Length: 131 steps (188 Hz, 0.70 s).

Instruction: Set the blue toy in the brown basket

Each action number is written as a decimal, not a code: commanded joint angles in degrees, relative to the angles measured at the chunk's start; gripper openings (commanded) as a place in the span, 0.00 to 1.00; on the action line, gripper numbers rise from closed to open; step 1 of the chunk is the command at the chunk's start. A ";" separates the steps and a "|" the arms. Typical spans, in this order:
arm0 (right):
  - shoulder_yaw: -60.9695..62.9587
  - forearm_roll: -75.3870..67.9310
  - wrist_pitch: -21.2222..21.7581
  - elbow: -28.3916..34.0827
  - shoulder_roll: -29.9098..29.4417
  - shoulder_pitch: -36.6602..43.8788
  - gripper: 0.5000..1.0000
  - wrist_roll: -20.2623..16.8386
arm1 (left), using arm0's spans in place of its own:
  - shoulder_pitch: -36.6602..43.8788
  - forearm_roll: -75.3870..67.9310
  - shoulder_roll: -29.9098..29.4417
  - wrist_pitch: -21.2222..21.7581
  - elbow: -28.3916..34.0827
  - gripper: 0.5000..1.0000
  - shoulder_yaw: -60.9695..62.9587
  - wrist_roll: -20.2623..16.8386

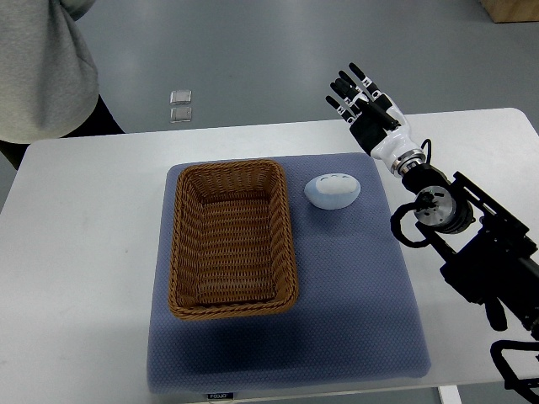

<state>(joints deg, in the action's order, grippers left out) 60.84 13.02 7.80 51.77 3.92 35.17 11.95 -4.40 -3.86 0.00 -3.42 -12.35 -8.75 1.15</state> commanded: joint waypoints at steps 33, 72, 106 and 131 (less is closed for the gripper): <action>-0.02 0.25 0.20 0.00 0.03 0.43 0.82 0.00 | 0.00 -0.18 0.00 -0.01 -0.49 1.00 0.22 0.08; -6.16 3.85 3.01 0.00 4.34 4.55 0.82 -0.52 | 0.00 -0.09 0.00 -0.01 -0.31 1.00 0.22 0.08; -21.54 14.31 8.28 -0.35 12.42 15.89 0.82 -3.16 | 0.00 -0.18 0.00 -0.01 -0.31 1.00 0.22 0.08; -35.07 22.22 11.45 -0.53 18.84 28.98 0.82 -3.78 | 0.00 -0.27 0.00 -0.10 -0.49 1.00 0.22 -0.01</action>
<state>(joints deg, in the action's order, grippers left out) 36.43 29.21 16.75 51.37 17.86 54.00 8.70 -4.39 -4.03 0.00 -3.42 -12.69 -8.52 1.19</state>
